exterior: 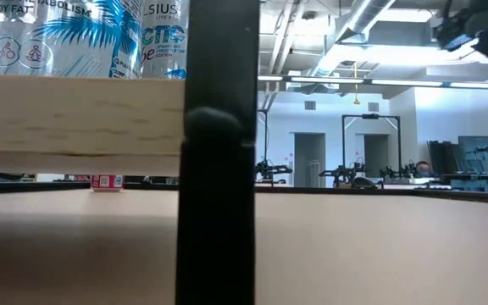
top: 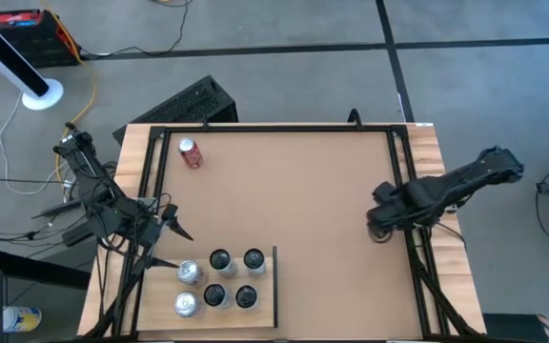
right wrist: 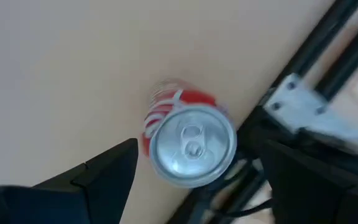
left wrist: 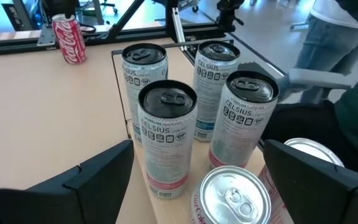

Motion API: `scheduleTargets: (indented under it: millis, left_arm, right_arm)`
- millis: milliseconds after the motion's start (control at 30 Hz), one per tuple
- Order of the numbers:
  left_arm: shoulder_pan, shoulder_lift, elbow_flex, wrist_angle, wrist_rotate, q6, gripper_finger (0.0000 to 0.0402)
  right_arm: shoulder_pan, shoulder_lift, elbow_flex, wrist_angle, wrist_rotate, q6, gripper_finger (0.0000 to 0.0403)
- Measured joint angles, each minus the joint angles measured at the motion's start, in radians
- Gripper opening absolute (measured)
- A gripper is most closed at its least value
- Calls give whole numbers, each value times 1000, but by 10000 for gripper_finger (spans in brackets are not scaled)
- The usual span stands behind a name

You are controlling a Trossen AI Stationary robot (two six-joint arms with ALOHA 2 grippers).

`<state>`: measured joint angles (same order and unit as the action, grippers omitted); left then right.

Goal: Place canned beverage on shelf
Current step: Put the right red soda can on the shelf

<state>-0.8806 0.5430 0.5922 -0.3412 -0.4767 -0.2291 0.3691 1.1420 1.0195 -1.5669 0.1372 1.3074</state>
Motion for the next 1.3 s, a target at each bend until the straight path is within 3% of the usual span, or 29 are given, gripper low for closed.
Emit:
scheduleTargets:
  millis: [233,467,933,1300]
  left_arm:
    - [0,0,0,-4,-2,0,343]
    - [0,0,0,-4,-9,-27,343]
    - [0,0,-1,-8,1,-13,343]
    - [0,0,-1,-8,23,0,343]
  right_arm:
    - [79,-111,-46,112,-5,123,360]
    - [85,-88,-47,13,5,236,360]
    - [49,-58,-49,53,22,239,360]
    - [16,-58,-185,195,-5,180,360]
